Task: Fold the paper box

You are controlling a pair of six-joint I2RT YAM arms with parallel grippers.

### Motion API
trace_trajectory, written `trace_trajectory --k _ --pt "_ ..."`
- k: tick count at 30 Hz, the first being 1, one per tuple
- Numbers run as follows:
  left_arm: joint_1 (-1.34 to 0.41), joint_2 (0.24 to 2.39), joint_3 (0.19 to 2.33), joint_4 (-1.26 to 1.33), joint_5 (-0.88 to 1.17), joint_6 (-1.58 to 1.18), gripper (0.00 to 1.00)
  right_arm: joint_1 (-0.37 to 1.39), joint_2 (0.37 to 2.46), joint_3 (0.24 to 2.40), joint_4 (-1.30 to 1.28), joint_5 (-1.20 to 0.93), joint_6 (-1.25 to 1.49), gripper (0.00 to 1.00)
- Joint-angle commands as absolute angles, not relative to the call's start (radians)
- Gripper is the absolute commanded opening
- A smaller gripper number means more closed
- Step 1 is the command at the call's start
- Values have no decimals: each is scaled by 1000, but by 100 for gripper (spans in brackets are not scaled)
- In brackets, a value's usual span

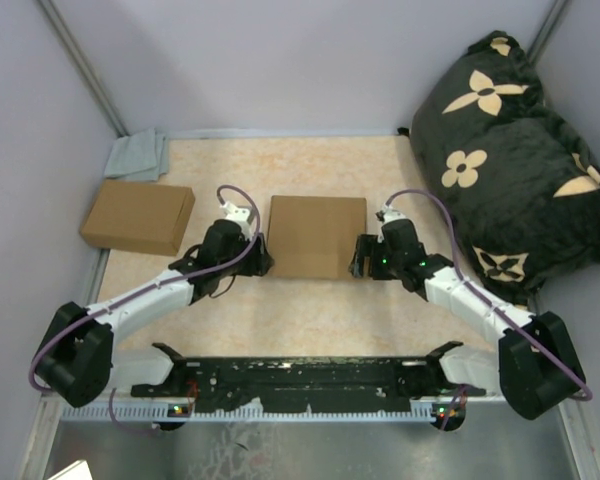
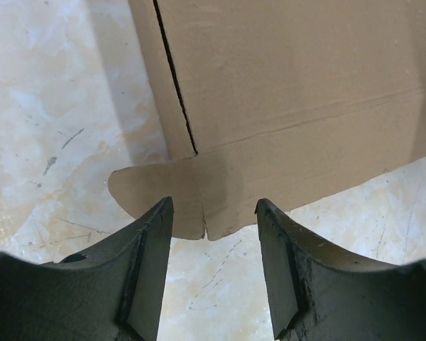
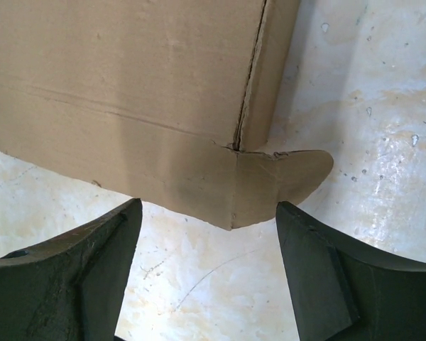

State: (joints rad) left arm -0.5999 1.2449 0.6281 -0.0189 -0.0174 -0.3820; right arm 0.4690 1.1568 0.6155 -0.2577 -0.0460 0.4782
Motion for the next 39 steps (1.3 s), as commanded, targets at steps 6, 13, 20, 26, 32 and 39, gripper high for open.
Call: trace_trajectory --k 6,13,20,26,32,39 --pt "-629 1266 616 17 0 -367 57 499 1180 620 -198 -53 458 76" --pt "-642 1284 628 -23 -103 -358 58 505 1184 624 -206 -25 459 75" --pt "-670 1344 666 -57 -141 -343 58 505 1203 629 -203 -34 459 75" --pt "-690 1362 681 -71 -116 -359 57 506 1208 632 -198 -62 462 75" --pt "-699 1341 700 -102 -67 -384 55 508 1191 648 -223 -114 464 74" --pt "-703 1286 719 -137 -30 -391 54 509 1147 659 -267 -144 466 74"
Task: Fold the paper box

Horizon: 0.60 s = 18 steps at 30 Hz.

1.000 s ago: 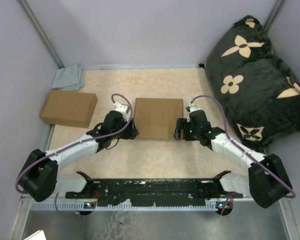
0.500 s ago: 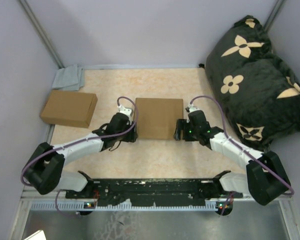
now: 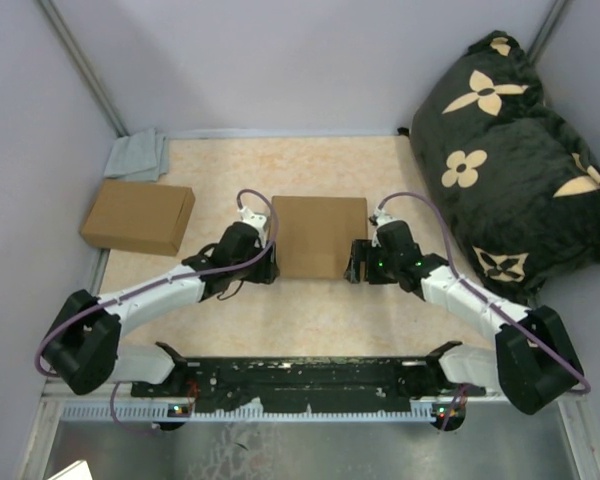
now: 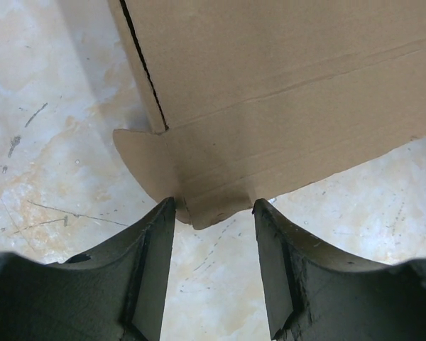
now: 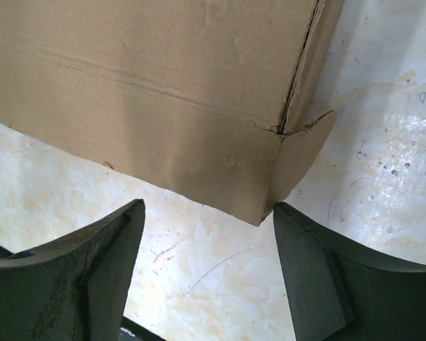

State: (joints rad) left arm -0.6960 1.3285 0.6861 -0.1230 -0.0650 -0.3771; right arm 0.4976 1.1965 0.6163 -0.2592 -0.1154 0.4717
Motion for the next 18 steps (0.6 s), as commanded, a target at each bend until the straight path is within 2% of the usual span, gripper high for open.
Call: trace_trajectory --k 1,10,18 --pt "-703 1282 724 -145 -29 -391 54 509 1141 661 -274 -145 467 73" --pt "-703 1249 762 -199 -16 -388 54 510 1111 685 -317 -155 459 73" --pt "-703 1291 754 -207 -336 -361 62 509 1148 677 -294 -22 450 75"
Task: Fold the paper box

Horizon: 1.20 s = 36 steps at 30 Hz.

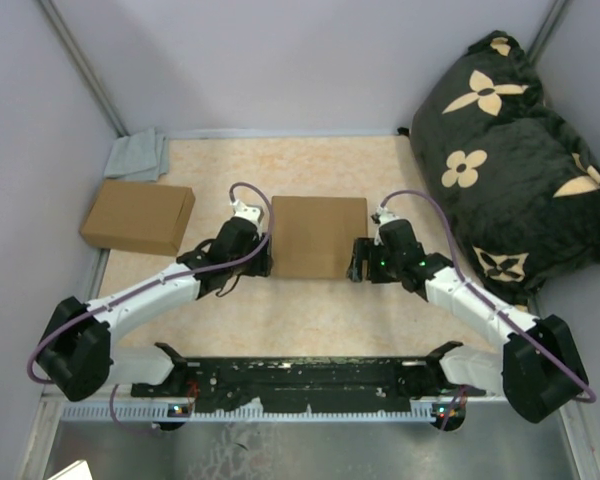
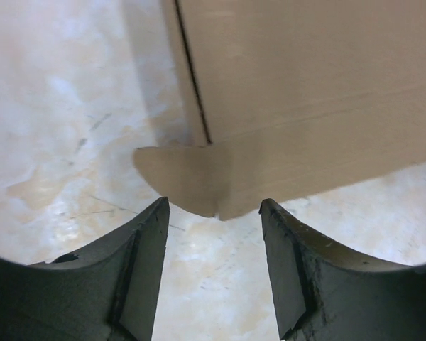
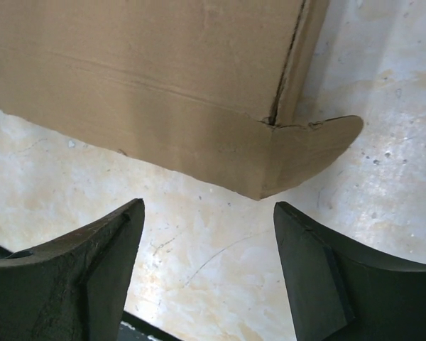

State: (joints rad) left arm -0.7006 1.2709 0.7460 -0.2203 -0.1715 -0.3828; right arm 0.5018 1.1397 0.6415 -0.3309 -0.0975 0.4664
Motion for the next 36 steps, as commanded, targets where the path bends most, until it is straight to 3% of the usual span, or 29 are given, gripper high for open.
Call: trace_trajectory --k 1,11,36 --pt "-703 1299 745 -180 -341 -362 63 510 1158 675 -280 -16 449 75" --pt "-704 1272 600 105 -277 -366 67 511 1234 671 -175 -22 431 75" --pt "-704 1320 569 127 -57 -379 61 515 1232 657 -158 -144 440 74"
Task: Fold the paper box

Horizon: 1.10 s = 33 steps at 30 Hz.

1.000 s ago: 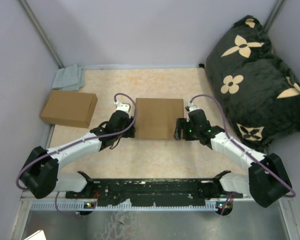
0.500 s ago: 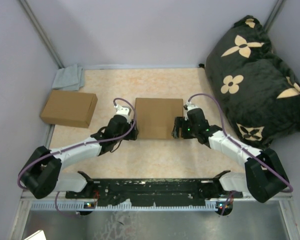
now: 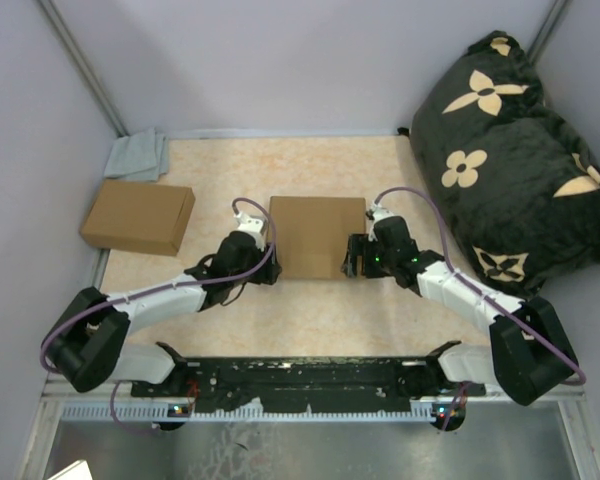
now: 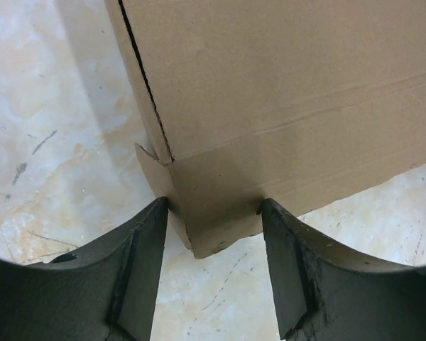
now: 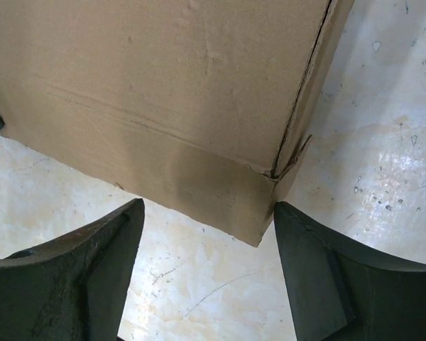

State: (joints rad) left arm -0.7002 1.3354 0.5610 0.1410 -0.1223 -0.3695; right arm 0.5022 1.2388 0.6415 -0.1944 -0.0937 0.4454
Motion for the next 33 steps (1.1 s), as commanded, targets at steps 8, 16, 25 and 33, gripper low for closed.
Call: trace_trajectory --k 8,16,25,33 --pt "-704 1296 649 2 4 -393 56 518 1195 677 -242 -180 434 73" --pt "-704 1274 718 -128 12 -406 52 518 1207 727 -357 -215 393 74" --pt "-703 1259 748 -217 -19 -430 48 518 1205 780 -446 -208 384 73" --pt "-703 1258 774 -265 -20 -443 48 518 1142 816 -480 -230 406 73"
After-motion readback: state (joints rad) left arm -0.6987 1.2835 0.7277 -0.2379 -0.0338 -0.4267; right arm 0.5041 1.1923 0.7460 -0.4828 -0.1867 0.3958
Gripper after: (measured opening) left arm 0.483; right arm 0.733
